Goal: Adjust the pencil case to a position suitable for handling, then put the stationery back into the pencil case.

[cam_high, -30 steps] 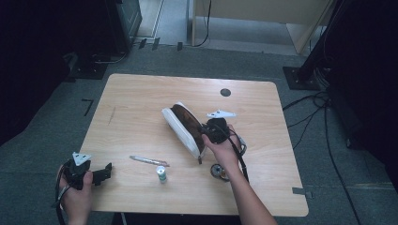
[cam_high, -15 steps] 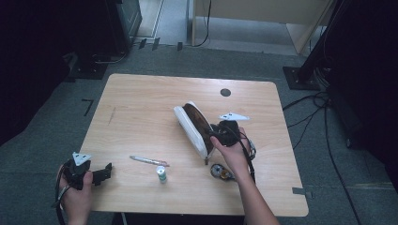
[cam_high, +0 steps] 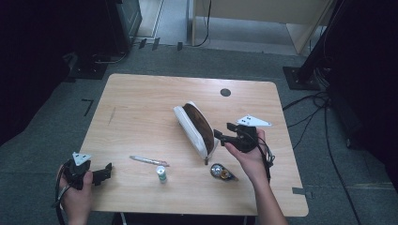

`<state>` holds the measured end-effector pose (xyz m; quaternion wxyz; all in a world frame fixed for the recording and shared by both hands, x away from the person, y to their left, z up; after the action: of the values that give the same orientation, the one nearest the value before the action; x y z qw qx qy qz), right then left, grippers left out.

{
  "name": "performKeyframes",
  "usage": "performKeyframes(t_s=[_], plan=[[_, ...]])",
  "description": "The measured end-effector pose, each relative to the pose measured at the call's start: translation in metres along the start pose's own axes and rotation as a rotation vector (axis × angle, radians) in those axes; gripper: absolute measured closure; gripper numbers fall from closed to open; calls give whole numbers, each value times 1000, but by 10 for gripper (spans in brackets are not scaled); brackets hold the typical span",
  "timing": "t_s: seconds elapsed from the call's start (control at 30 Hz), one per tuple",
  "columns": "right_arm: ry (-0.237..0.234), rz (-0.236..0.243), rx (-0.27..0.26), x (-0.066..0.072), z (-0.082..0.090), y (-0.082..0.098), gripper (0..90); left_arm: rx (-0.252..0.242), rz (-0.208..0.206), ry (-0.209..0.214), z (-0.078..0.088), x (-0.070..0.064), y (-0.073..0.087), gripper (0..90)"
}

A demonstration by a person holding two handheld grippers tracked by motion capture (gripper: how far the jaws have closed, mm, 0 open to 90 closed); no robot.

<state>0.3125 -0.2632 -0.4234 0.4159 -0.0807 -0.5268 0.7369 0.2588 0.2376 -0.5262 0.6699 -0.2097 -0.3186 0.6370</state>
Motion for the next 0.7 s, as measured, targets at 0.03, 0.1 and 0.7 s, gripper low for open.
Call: performKeyframes(t_s=[0.03, 0.1, 0.7], plan=[[0, 2, 1, 1, 3, 2, 337, 0, 0, 0, 0, 0, 0, 0], [5, 2, 0, 3, 9, 7, 337, 0, 0, 0, 0, 0, 0, 0], [-56, 31, 16, 34, 22, 55, 384, 0, 0, 0, 0, 0, 0, 0]])
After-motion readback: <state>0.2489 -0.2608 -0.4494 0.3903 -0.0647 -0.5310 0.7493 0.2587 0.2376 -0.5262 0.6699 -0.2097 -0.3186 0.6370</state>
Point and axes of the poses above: each handheld gripper's, and its own axes: z roughly backward along the jaws, y roughly out of its underside, x roughly to its left, the point moved 1 cm from there along -z, roughly forward along the jaws, and after that the axes turned 12 degrees about -y, right-handed, at the moved point
